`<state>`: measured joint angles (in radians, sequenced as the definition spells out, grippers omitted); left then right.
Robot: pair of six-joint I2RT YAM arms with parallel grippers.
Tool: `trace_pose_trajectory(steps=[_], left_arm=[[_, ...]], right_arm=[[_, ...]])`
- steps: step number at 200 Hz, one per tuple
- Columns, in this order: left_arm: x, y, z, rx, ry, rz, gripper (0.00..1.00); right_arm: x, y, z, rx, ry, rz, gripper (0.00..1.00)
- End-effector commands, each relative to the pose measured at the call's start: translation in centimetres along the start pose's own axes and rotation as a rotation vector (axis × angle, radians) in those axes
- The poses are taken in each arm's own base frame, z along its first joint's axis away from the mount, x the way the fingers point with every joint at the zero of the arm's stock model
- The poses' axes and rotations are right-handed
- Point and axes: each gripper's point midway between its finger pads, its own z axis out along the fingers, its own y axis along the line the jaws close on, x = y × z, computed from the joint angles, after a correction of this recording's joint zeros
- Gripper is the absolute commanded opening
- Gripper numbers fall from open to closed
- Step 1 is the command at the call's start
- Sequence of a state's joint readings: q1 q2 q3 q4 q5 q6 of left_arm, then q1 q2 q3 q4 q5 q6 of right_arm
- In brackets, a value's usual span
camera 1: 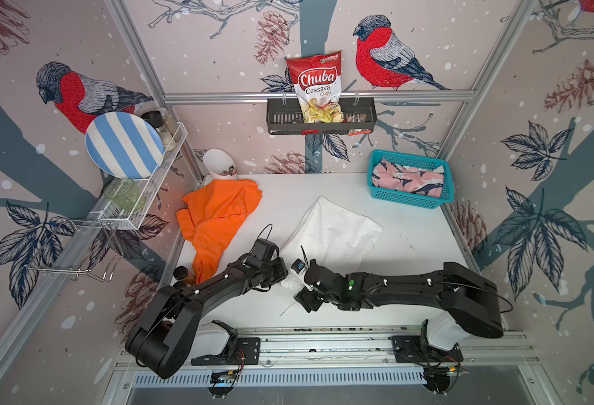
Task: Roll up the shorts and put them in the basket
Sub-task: Roll the shorts at the center of the board.
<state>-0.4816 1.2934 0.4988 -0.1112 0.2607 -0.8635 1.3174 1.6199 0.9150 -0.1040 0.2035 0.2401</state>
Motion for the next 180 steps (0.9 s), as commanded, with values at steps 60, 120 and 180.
trace_pose_trajectory(steps=[60,120,180], left_arm=[[-0.3,-0.5,-0.4,0.001,-0.003,0.028,0.08],[-0.7,-0.5,-0.8,-0.003,-0.016,0.019,0.19],[-3.2,-0.9,-3.8,-0.062,-0.122,0.059,0.54]], right_arm=[[-0.7,-1.8,2.3,0.515,0.022,-0.429,1.00],[2.6,-1.2,4.2,0.446,0.082,-0.459,0.21],[0.9,2.0,1.8,-0.222,0.009,0.098,0.00]])
